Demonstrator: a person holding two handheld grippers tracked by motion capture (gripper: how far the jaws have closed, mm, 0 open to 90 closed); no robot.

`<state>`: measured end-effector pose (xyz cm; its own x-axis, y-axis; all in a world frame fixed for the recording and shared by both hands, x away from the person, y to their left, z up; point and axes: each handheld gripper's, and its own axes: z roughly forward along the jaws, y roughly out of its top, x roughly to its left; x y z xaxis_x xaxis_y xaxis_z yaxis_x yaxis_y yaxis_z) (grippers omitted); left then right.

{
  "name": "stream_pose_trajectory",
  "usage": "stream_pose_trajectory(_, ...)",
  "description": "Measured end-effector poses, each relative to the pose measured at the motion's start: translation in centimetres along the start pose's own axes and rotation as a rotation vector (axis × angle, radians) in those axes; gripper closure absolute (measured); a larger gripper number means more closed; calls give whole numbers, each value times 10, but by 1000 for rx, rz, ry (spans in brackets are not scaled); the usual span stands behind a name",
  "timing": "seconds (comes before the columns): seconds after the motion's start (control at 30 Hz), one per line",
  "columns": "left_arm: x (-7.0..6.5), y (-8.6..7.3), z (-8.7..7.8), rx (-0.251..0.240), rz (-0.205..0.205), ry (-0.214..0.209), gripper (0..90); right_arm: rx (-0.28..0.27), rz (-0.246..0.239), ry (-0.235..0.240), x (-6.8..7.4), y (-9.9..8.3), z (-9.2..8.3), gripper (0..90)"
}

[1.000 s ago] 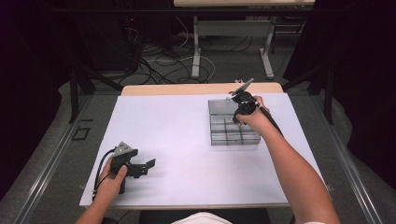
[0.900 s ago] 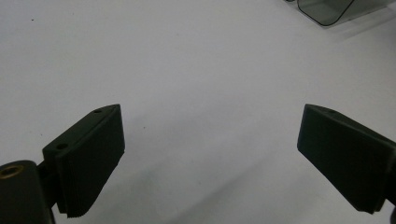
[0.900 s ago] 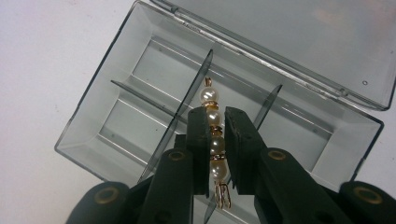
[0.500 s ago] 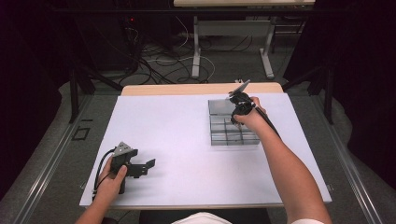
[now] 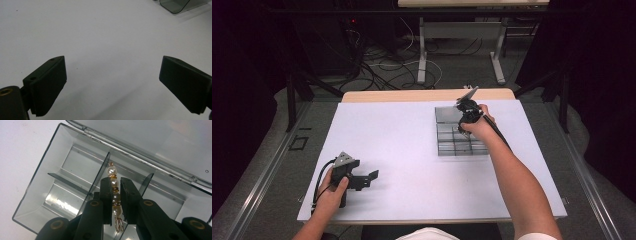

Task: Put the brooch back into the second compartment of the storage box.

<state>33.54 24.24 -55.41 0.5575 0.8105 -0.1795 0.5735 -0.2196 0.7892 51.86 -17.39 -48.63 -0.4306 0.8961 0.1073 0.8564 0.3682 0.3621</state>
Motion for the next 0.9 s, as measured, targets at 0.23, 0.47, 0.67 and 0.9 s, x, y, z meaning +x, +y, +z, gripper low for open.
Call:
stream_pose_trajectory(0.23,1,0,-1,-13,1,11,76,-15,9,-4,0,0,1,807)
stream_pose_trajectory(0.47,0,0,-1,-2,-3,4,75,2,9,-14,-1,0,-2,806)
stream_pose_trajectory(0.67,0,0,0,-15,-6,8,75,-9,-5,-14,-3,0,-3,795)
stream_pose_trajectory(0.9,0,0,0,-15,-7,9,75,-5,-2,-7,-2,-1,-6,703)
